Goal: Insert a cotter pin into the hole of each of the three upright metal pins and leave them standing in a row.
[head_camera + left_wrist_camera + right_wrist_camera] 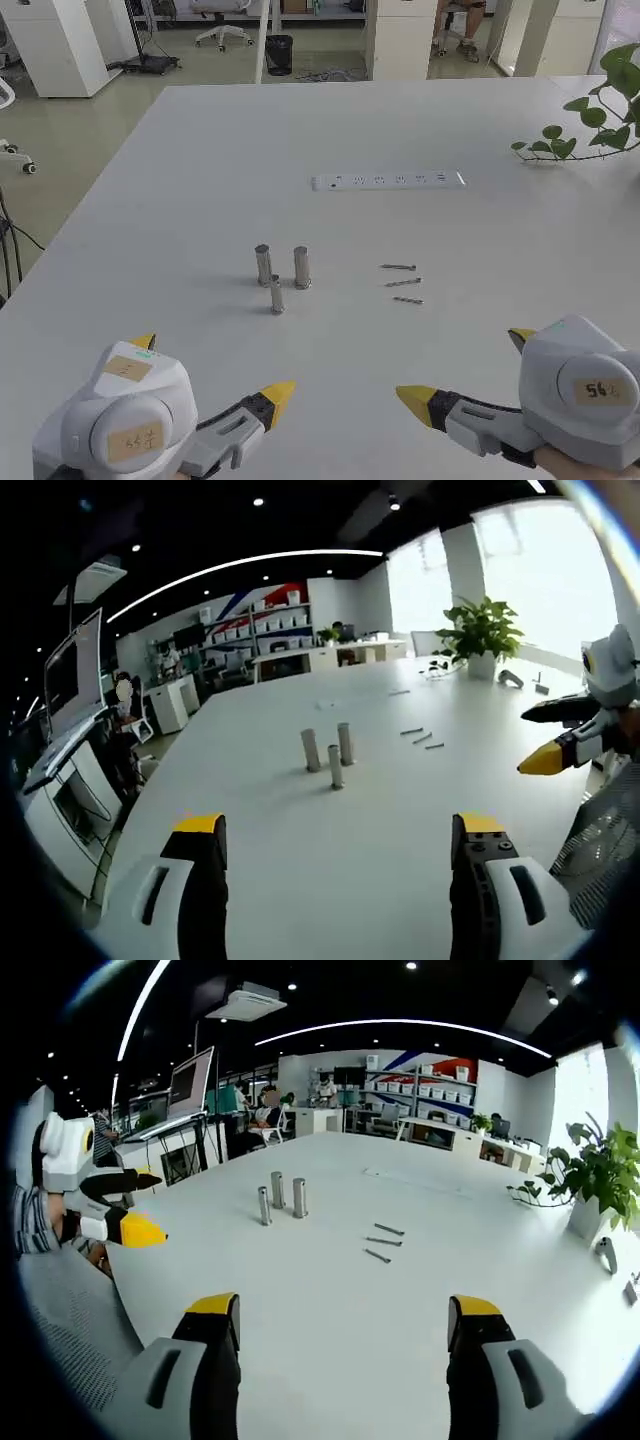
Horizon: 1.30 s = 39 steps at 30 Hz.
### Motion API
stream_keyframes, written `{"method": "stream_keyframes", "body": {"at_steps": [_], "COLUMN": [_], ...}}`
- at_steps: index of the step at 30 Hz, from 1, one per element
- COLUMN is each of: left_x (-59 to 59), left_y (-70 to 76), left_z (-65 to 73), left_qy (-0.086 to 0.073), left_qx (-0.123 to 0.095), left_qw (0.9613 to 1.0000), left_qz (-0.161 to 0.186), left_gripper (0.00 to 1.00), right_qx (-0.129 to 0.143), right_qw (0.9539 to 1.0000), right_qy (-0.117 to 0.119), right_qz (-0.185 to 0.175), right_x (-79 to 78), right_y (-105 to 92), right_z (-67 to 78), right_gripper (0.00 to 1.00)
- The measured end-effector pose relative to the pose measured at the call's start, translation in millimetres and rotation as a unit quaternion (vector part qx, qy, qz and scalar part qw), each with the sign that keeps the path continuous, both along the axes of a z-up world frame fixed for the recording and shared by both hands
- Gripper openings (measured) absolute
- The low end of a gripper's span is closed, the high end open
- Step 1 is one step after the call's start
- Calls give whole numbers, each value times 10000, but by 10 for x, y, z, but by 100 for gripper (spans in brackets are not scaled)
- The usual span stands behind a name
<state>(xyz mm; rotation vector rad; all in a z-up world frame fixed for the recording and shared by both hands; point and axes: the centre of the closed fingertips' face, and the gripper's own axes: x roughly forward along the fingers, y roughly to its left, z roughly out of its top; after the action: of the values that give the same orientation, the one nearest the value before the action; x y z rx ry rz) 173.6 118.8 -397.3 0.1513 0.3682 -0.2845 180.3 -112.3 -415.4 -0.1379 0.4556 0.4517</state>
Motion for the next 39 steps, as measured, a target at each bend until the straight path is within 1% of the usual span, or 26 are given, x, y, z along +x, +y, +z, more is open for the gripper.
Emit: {"method": "stream_keyframes", "body": {"at_steps": [3, 5, 6, 8, 9, 13, 15, 19, 20, 21, 23, 25, 28, 30, 32, 35, 39], "left_x": [-1, 1, 0, -1, -2, -5, -5, -8, -2, -1, -4, -3, -6, -5, -4, -4, -2], "left_y": [3, 27, 34, 33, 32, 18, 12, -11, -44, -49, -51, -65, -52, -48, -45, -48, -42], "left_z": [-6, -11, -22, -27, -26, -34, -34, -21, 16, 38, 22, 21, 9, 8, 7, 13, 16], "left_qy": [37, 42, 77, 101, 98, 117, 126, 115, 50, -16, 12, 23, 48, 63, 59, 52, 44], "left_qx": [-44, 29, 29, -34, -28, 29, -5, -36, -183, -194, -130, -207, -179, -228, -195, -222, -230], "left_qw": [10000, 10000, 9999, 9999, 9999, 9999, 9999, 9999, 9998, 9998, 9999, 9998, 9998, 9997, 9998, 9997, 9997], "left_qz": [31, 64, 82, 95, 90, 61, 55, 17, -6, -16, -36, -50, -21, -2, -1, 4, 11], "left_gripper": [90, 89, 89, 89, 89, 88, 88, 88, 89, 89, 89, 89, 89, 89, 89, 89, 89], "right_qx": [38, 31, 13, 12, 5, -5, 0, 48, 44, 38, 35, 41, 24, 15, 10, 10, -15], "right_qw": [10000, 10000, 10000, 9999, 9999, 10000, 10000, 9999, 9999, 10000, 10000, 10000, 10000, 10000, 10000, 10000, 9999], "right_qy": [35, 42, 81, 128, 129, -4, 7, 17, 28, 33, 39, 25, 59, 67, 50, 4, 28], "right_qz": [-11, -12, -4, 7, 10, 9, -36, -98, -95, -79, -38, -7, 11, 12, 29, 75, 104], "right_x": [-6, -7, -12, -18, -19, 2, 8, 17, 13, 11, 7, 4, -6, -5, -6, -7, -14], "right_y": [5, 6, 8, 15, 16, 9, -12, -34, -32, -26, -10, 4, 8, 6, 11, 29, 38], "right_z": [-3, -8, -24, -39, -40, -2, -1, -1, -5, -10, -15, -13, -26, -32, -29, -14, -28], "right_gripper": [91, 91, 91, 91, 91, 90, 89, 90, 89, 89, 89, 89, 88, 88, 87, 85, 85]}}
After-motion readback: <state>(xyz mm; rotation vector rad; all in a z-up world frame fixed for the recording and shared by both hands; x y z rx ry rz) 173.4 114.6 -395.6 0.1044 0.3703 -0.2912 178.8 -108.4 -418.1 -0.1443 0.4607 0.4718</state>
